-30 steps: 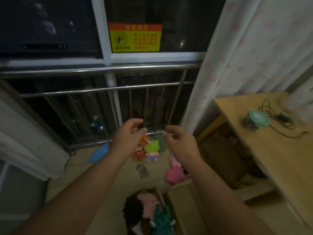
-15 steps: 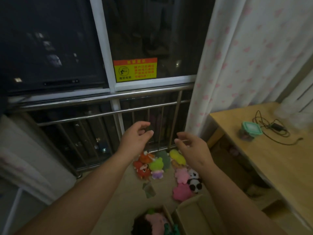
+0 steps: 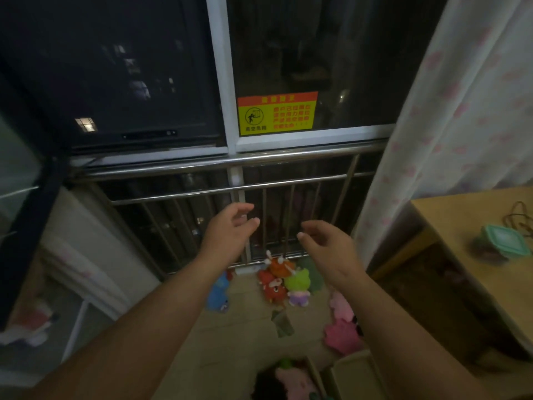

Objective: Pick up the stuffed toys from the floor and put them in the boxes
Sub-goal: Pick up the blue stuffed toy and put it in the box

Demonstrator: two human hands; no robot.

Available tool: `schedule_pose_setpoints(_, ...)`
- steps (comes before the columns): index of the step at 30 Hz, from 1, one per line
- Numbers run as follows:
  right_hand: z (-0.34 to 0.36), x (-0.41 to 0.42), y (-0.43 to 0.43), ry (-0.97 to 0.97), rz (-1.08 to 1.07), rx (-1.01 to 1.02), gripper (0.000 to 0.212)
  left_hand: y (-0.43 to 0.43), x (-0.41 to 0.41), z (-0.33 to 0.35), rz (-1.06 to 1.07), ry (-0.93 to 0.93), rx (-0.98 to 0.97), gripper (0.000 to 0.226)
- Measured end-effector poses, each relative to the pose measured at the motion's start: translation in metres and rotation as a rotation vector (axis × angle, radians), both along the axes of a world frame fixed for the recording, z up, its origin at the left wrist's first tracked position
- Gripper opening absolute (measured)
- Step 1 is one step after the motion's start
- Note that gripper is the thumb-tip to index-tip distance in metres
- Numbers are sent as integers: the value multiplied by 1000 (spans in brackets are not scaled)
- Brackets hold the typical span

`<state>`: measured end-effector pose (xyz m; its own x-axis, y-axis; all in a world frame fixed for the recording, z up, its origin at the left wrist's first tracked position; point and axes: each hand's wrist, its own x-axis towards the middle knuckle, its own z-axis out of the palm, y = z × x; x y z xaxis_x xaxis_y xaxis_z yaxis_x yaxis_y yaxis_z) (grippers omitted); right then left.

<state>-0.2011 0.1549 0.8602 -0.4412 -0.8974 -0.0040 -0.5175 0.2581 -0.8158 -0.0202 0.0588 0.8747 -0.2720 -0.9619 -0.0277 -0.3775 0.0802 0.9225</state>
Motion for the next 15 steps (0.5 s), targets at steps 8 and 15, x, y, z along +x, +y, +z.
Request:
schedule_pose_setpoints(8, -27, 42, -80, -40, -96, -12, 33, -97, 23, -33, -82, -16, 41, 27)
schedule_pose_setpoints(15, -50, 71, -120, -75, -136, -24, 30, -154, 36, -51, -78, -3, 39, 26)
